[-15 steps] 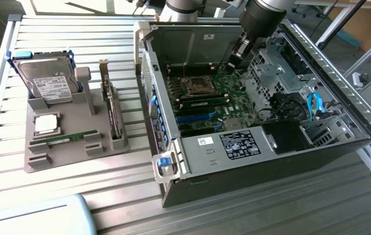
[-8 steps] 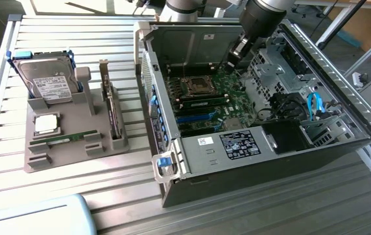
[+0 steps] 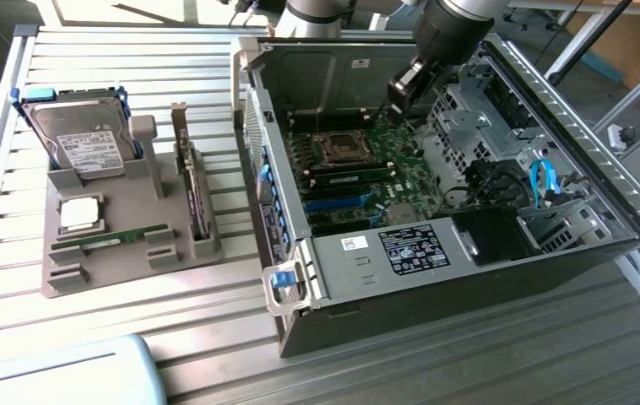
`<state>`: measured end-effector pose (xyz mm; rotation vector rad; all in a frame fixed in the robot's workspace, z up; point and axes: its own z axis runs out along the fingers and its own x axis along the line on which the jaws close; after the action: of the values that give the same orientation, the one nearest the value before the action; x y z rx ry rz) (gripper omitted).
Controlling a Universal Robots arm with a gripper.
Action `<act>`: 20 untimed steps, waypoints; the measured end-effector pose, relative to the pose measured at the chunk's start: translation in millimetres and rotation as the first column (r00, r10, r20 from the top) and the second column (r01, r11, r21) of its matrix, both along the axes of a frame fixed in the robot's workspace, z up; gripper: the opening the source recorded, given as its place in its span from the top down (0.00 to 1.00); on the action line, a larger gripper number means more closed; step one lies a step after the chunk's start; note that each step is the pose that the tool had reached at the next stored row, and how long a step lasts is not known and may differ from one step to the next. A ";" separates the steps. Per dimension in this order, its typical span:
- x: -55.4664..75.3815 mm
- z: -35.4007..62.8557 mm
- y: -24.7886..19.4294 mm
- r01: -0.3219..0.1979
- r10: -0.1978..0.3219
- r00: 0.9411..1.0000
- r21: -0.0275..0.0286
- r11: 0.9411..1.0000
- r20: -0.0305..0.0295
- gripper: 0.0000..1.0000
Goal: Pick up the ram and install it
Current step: 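Press down the ram until it locks into place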
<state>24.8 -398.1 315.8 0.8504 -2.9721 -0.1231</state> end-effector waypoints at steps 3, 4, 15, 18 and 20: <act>0.0 0.0 0.0 0.067 -0.067 0.998 0.000 0.998 0.000 0.89; 0.0 0.0 0.0 0.086 -0.086 0.996 0.000 0.996 0.000 0.89; 0.0 -0.2 0.0 0.282 -0.282 0.959 0.000 0.959 0.000 0.89; 0.0 -0.5 0.0 0.335 -0.335 0.942 0.000 0.942 0.000 0.89; 0.0 -0.8 0.0 0.368 -0.368 0.930 0.000 0.930 0.000 0.89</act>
<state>24.8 -398.0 315.0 0.2804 -3.0939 -0.1355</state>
